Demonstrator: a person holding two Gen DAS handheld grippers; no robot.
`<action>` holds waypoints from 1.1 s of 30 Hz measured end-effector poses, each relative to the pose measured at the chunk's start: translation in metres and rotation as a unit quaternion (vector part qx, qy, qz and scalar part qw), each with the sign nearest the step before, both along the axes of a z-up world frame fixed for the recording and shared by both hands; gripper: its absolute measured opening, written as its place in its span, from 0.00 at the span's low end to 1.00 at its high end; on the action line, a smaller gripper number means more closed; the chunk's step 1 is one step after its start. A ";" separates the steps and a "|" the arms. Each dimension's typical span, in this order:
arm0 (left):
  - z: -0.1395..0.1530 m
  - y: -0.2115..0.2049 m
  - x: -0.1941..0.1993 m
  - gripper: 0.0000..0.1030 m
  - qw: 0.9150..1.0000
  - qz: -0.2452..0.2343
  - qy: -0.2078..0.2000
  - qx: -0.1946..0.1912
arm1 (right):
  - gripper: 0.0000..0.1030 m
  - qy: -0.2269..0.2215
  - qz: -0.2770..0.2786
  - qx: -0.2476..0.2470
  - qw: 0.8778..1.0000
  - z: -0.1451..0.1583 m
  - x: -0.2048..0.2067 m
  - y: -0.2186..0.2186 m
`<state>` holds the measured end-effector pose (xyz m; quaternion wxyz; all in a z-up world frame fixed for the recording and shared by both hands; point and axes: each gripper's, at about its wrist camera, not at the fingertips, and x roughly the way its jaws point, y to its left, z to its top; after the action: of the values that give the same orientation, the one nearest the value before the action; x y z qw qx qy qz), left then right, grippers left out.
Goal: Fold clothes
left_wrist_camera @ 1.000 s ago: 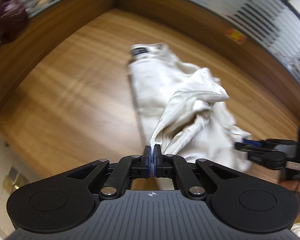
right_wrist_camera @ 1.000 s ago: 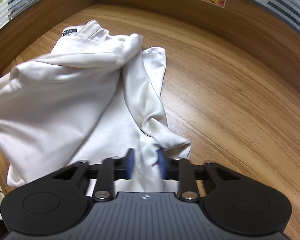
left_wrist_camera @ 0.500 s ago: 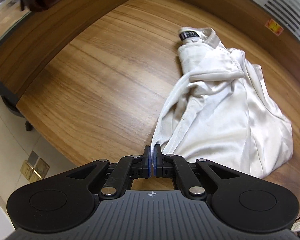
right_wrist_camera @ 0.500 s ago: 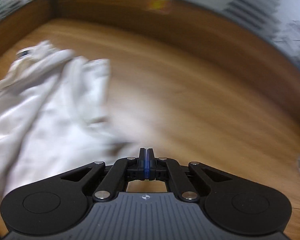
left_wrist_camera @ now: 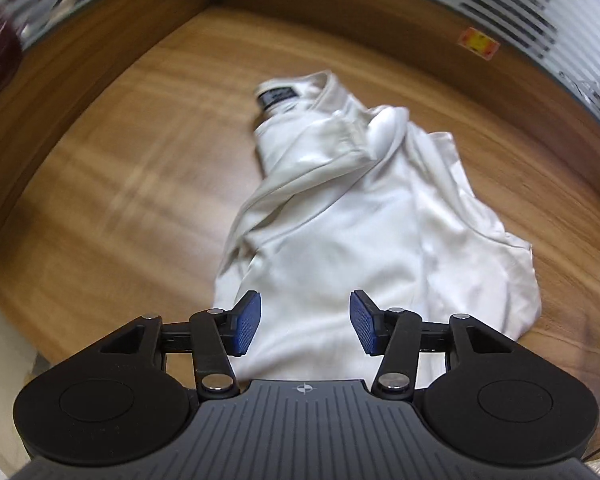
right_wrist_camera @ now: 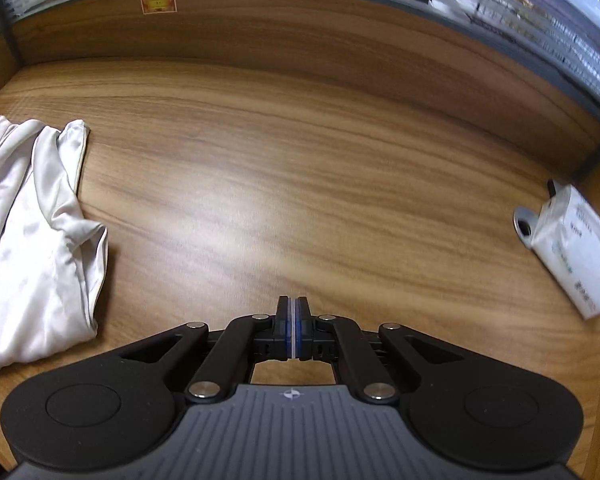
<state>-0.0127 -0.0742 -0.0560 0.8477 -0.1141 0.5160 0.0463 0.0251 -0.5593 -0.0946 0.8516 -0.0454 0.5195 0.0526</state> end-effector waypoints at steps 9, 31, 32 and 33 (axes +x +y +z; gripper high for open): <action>-0.008 0.005 0.056 0.52 0.999 -0.021 0.000 0.044 | 0.36 0.002 0.003 0.025 1.000 0.012 -0.018 0.024; -0.042 0.068 0.130 0.57 0.996 -0.075 0.046 0.011 | 0.62 0.034 0.049 0.047 0.997 -0.010 0.002 0.160; -0.044 0.067 0.132 0.57 0.995 -0.082 0.047 0.007 | 0.62 0.036 0.050 0.046 0.997 -0.012 0.005 0.166; -0.045 0.067 0.132 0.57 0.995 -0.087 0.048 0.005 | 0.62 0.037 0.052 0.045 0.997 -0.014 0.006 0.171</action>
<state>0.1198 -0.0074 -0.1005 0.8234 -0.0623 0.5638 -0.0193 0.0314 -0.3885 -0.1087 0.8289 -0.0320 0.5452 0.1215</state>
